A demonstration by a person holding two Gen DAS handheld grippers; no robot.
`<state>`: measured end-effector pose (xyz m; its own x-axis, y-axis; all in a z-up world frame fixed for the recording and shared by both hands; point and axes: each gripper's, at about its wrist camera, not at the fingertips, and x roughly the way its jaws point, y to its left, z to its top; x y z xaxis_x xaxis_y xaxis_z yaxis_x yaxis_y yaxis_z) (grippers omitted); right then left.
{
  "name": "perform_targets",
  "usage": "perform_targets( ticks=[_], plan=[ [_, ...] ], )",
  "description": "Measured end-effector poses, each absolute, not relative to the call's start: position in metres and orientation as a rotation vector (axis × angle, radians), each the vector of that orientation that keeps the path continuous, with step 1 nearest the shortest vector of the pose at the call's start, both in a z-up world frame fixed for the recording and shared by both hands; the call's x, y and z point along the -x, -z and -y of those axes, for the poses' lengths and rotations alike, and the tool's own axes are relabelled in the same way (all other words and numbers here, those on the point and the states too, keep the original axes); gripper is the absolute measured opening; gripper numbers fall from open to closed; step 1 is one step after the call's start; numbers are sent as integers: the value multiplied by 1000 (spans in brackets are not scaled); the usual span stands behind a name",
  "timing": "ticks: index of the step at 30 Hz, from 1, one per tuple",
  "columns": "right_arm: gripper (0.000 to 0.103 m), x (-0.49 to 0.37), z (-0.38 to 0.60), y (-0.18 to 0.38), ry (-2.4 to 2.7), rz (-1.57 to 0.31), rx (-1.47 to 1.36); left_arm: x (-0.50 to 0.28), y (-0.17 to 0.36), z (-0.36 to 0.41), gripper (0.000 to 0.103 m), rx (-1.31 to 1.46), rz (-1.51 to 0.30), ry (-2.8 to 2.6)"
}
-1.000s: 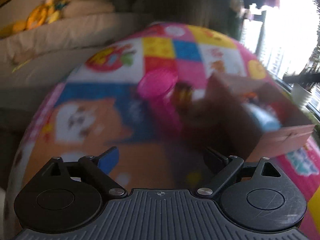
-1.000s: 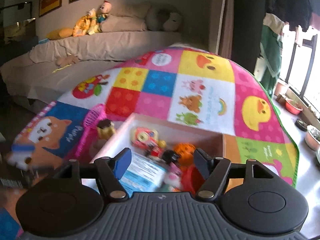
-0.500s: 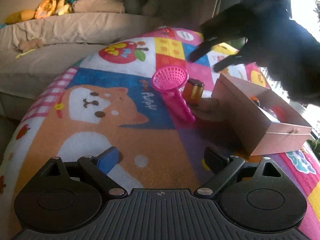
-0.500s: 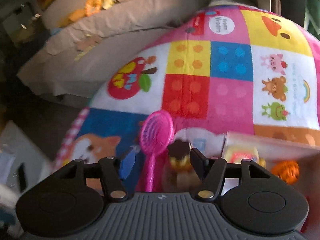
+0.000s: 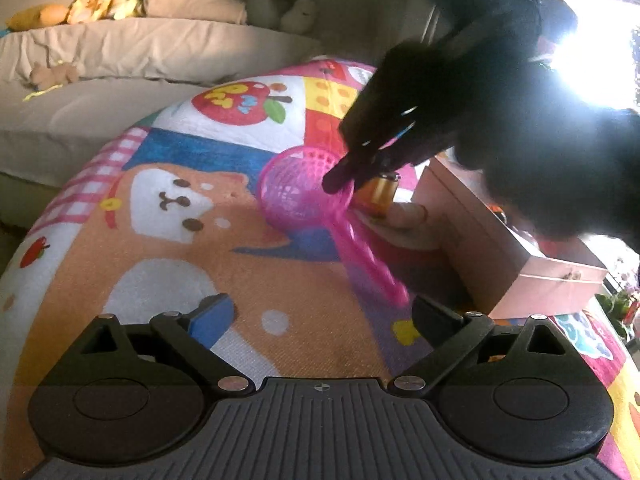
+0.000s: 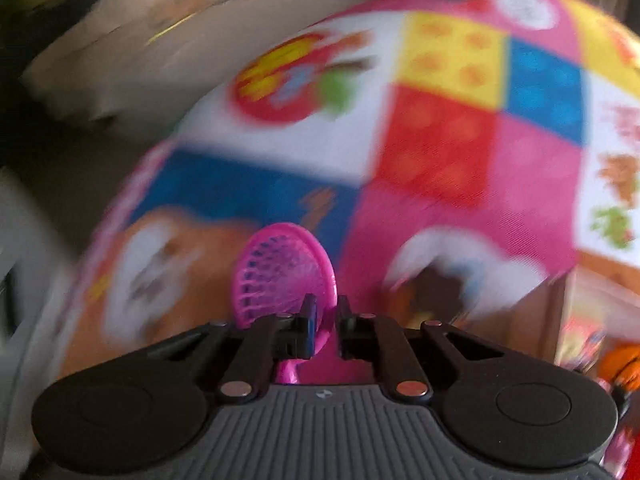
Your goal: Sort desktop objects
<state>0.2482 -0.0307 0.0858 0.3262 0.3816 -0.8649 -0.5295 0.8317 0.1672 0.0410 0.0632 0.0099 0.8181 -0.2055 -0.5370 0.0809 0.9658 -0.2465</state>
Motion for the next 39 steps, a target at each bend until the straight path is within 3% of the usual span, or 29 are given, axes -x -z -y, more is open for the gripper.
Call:
perform_targets(
  ticks=[2, 4, 13, 15, 17, 23, 31, 39],
  plan=[
    [41, -234, 40, -106, -636, -1031, 144, -41, -10, -64, 99, 221, -597, 156],
    [53, -233, 52, -121, -571, -959, 142, -42, -9, -64, 99, 225, -601, 155],
    [56, -285, 60, -70, -280, -991, 183, -45, -9, -67, 100, 237, -613, 153],
    [42, -284, 50, -57, -271, -1003, 239, -45, -9, -67, 100, 239, -614, 153],
    [39, -275, 41, -52, -305, -989, 282, -45, -8, -67, 100, 240, -615, 152],
    [39, -211, 44, -62, -492, -1012, 235, -42, -9, -62, 100, 203, -615, 156],
    [39, -97, 124, -113, -608, -844, 137, -38, -9, -50, 100, 117, -652, 139],
    [39, -35, 190, -74, -490, -869, 171, -55, -45, -24, 100, -28, -563, 172]
  ],
)
